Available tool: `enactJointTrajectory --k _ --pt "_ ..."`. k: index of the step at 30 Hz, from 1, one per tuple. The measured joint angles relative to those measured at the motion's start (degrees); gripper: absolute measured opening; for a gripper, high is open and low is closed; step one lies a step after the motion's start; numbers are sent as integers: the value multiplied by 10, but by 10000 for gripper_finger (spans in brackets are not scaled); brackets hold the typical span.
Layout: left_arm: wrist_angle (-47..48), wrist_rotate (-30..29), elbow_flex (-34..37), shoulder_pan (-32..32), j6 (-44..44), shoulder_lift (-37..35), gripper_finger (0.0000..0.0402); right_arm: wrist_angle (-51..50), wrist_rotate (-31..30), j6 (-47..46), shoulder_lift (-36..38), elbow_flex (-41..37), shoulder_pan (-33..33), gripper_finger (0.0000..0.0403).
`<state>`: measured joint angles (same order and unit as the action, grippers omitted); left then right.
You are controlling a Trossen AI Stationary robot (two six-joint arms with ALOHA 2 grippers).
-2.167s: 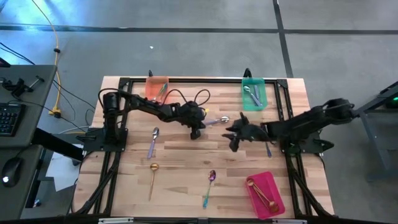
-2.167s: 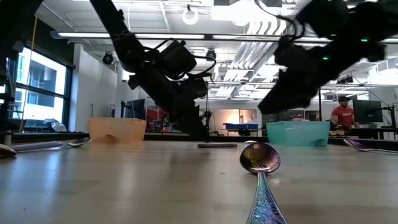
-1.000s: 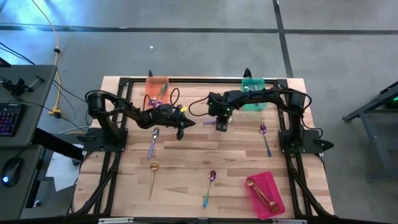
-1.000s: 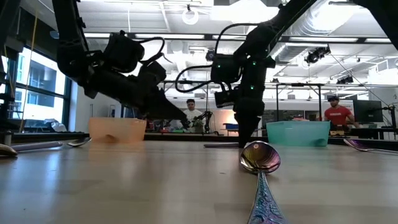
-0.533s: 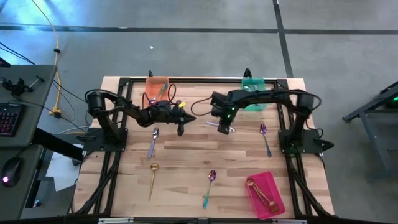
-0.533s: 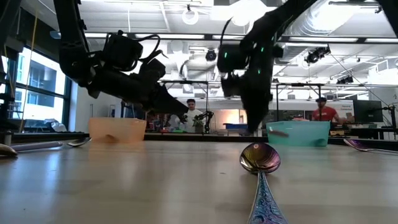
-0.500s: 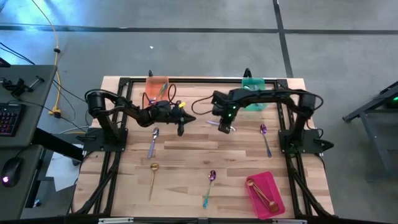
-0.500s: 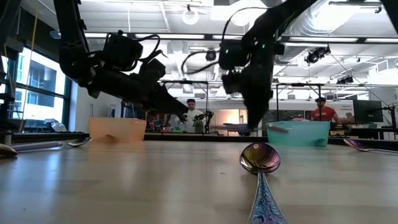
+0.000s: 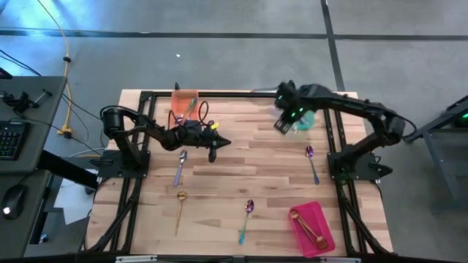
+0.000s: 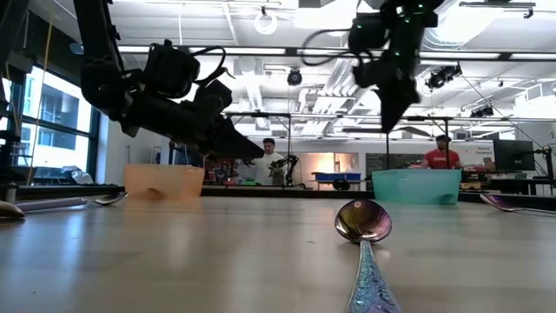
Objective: Sort silverware by color (type)
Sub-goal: Put the purple spoon into the green bin
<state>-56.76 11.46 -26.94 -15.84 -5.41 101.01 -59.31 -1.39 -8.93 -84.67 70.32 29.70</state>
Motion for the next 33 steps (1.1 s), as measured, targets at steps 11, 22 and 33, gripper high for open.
enactJointTrajectory --k 11,22,33 --pt "-1 0 0 3 -5 0 3 22 -26 8 -39 0 203 6" --pt "3 0 0 3 -5 0 3 57 35 -75 -135 0 219 6" --pt "5 0 0 3 -5 0 3 61 37 -117 -158 0 209 30"
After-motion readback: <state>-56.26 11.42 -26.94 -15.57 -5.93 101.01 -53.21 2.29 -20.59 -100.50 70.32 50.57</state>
